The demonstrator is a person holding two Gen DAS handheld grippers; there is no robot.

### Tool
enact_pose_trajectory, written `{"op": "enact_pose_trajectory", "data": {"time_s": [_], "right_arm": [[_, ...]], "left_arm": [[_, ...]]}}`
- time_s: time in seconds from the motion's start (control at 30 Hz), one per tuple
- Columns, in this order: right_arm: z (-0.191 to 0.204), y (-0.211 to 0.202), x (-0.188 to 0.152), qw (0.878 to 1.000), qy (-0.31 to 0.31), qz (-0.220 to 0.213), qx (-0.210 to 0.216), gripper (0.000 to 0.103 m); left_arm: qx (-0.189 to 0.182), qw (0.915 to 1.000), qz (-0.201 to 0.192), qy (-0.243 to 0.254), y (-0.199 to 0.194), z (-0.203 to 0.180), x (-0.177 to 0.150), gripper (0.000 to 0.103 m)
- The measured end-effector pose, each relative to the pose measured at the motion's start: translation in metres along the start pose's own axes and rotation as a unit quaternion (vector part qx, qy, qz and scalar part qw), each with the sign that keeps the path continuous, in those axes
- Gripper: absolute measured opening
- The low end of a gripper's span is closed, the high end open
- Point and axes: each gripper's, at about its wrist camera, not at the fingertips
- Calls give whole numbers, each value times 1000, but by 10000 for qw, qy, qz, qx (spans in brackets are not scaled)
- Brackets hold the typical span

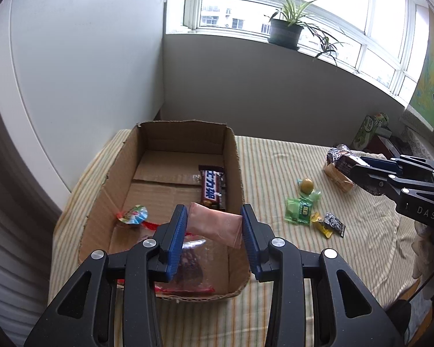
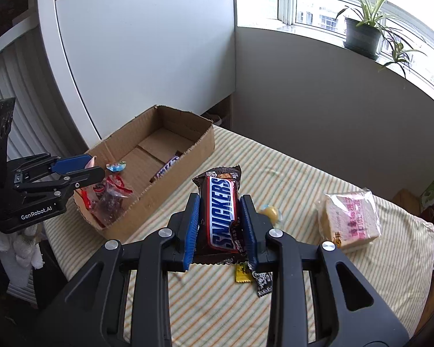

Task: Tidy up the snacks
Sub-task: 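Carry the pink cake and Snickers bar into the box and open both tools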

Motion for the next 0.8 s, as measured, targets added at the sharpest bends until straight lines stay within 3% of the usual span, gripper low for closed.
{"op": "enact_pose_trajectory", "data": {"time_s": [0.43, 0.8], "right_arm": [[55, 60, 45, 9987, -301, 130, 395, 29], [69, 131, 68, 9976, -295, 406, 470, 29]], "left_arm": [[179, 9995, 160, -229, 30, 59, 22, 36], [95, 9989, 349, -309, 62, 79, 37, 36]]}}
Point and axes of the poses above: each gripper's, at about its wrist camera, not at the fingertips, and y roughly the way its jaws point, z to its left, x to its top, and after that the axes turned 10 degrees about y, right-handed
